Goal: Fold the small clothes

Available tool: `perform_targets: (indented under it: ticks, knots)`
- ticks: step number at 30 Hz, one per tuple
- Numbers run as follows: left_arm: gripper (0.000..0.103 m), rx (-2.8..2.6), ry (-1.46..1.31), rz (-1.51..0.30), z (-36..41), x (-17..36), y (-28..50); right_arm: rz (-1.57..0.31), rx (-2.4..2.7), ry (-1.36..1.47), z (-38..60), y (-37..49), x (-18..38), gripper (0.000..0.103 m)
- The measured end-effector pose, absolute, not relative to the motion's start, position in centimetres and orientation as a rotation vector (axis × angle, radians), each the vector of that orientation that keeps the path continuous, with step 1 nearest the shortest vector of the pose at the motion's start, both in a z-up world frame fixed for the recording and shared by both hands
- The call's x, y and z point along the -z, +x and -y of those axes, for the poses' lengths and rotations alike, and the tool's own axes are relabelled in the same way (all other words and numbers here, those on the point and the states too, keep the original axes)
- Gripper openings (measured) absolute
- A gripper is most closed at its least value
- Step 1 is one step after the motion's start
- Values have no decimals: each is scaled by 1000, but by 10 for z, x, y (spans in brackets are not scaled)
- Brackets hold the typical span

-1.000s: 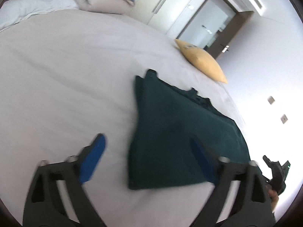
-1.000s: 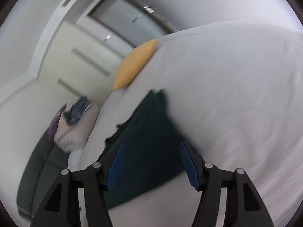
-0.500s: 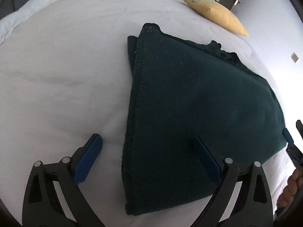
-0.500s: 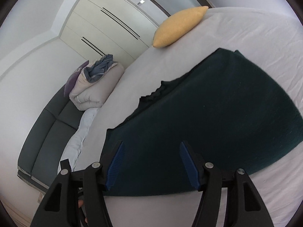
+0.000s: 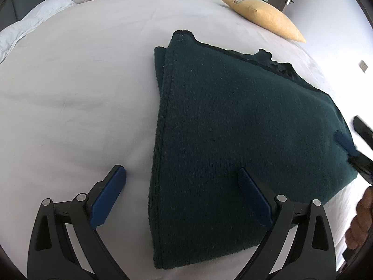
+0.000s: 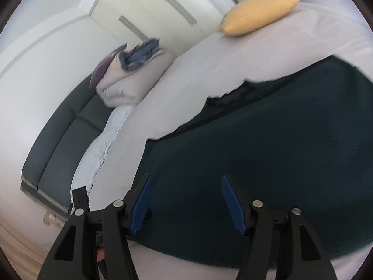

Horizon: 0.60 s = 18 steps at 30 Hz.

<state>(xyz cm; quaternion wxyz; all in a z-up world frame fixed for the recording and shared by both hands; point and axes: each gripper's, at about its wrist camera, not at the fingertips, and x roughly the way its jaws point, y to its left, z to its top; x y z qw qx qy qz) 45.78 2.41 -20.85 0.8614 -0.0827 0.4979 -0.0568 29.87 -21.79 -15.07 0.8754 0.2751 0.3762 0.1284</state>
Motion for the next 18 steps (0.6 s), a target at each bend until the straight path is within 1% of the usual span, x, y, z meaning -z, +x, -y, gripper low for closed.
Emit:
perform_targets:
  ticks: [2,3,8,12,15,18]
  knots:
    - [97,120,-178,-1042,-27,207,453,-862,-234,583,217,311,168,65]
    - [97,122,-181,-1042,-28,206,451,-896,-212,592,220,315,178,62]
    - [97,143,-226,-1062,-35,201,451,-827,-255,639,229,297,182,62]
    - [97,230,-362,-1088,-41,196,454,-826,-278,623,231,285,178,62]
    - [97,263,-443,-1102,-49,196,457,-801,-284,677,241,278,179,62]
    - [96,290,-596,-1087,-73,190,458,-782,-293,712,249,270,177,62]
